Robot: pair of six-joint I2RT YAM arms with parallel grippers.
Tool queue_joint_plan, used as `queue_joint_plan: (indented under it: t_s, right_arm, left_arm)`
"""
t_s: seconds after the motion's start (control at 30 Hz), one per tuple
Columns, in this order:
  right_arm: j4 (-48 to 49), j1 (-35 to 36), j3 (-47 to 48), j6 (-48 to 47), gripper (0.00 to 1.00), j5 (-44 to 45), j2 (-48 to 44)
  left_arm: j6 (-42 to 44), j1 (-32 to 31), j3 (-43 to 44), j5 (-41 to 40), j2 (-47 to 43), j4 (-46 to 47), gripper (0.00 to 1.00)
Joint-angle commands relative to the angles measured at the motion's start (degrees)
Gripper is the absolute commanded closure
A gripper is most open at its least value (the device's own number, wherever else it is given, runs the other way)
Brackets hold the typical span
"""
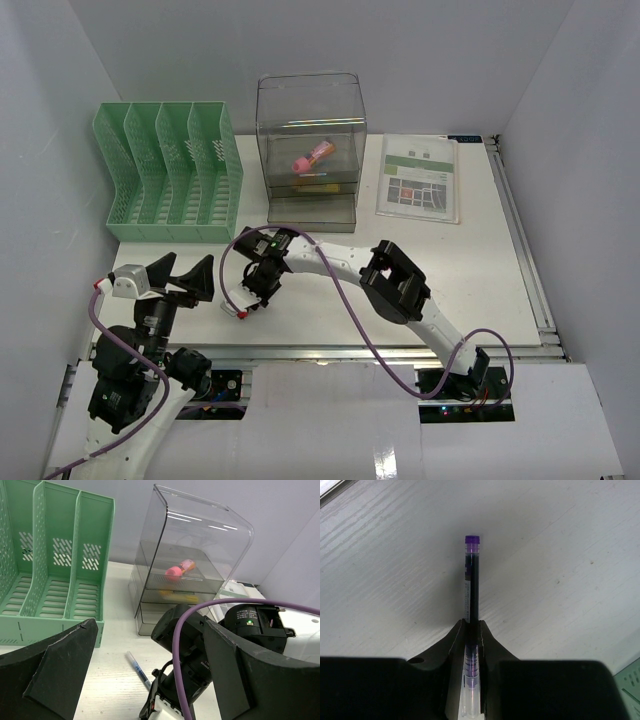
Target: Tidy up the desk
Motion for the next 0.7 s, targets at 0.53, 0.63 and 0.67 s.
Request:
queue_joint_plan:
  t_s: [0.53, 0.63, 0.67]
  right_arm:
    - [8.0, -18.7, -12.5, 28.3, 0.92, 7.6, -23.7]
    - [12.7, -22.5, -15.7, 28.6, 0.91, 15.2, -25.9]
    - [13.8, -23.0, -15.9, 28.0, 0.9, 17.8, -25.8]
  left_arm:
    - [-1.2, 0.0, -1.6, 4.0, 3.4, 1.7, 0.02]
    - [-3.1, 0.0, -1.0, 5.1, 7.0, 1.2, 0.02]
    - [-4.6, 0.0, -0.8, 6.2, 9.3, 0.8, 0.02]
